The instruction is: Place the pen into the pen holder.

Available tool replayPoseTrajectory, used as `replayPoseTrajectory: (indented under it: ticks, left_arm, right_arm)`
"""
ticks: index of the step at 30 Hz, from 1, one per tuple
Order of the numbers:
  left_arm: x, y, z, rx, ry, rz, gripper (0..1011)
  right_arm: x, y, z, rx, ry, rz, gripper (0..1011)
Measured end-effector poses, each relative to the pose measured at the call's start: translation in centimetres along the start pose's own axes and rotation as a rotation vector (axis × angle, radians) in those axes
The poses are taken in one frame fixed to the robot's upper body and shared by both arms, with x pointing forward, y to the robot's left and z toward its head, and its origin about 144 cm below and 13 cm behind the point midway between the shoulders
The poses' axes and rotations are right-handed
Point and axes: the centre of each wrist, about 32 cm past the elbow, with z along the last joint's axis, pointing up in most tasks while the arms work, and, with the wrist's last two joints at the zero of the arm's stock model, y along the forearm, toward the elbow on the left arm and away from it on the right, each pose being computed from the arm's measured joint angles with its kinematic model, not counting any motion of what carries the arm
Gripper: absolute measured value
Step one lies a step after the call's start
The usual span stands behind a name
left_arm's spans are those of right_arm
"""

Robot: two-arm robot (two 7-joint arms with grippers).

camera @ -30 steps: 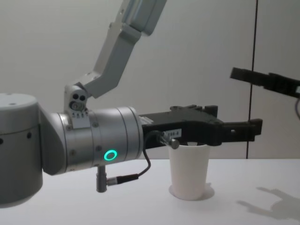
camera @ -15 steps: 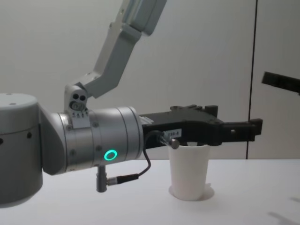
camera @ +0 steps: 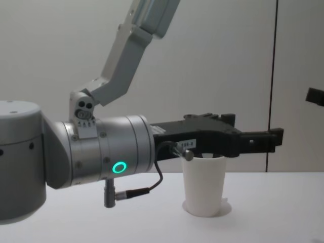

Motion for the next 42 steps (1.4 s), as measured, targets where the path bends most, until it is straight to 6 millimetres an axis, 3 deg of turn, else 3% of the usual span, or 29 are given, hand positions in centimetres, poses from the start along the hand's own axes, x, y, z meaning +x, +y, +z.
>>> replayPoseTrajectory:
  ticks: [14,24,42]
  left_arm:
    - [0.0,0.0,0.0,0.0,0.0,0.0,1000]
    - [0.0,0.1,-0.1,0.003,-0.002,0.017,1000]
    - [-0.6,1.7,-0.6,0.018,-0.054,0.212,1000]
  right_arm:
    - [-0.6,-1.4,-0.2,-0.011,-0.005,-0.031,1001]
    - [-1.1,-1.4,-0.4,-0.017,-0.013,-0.04,1002]
    - [-6.9,-0.7,-2.1,-0.079,-0.112,-0.138,1002]
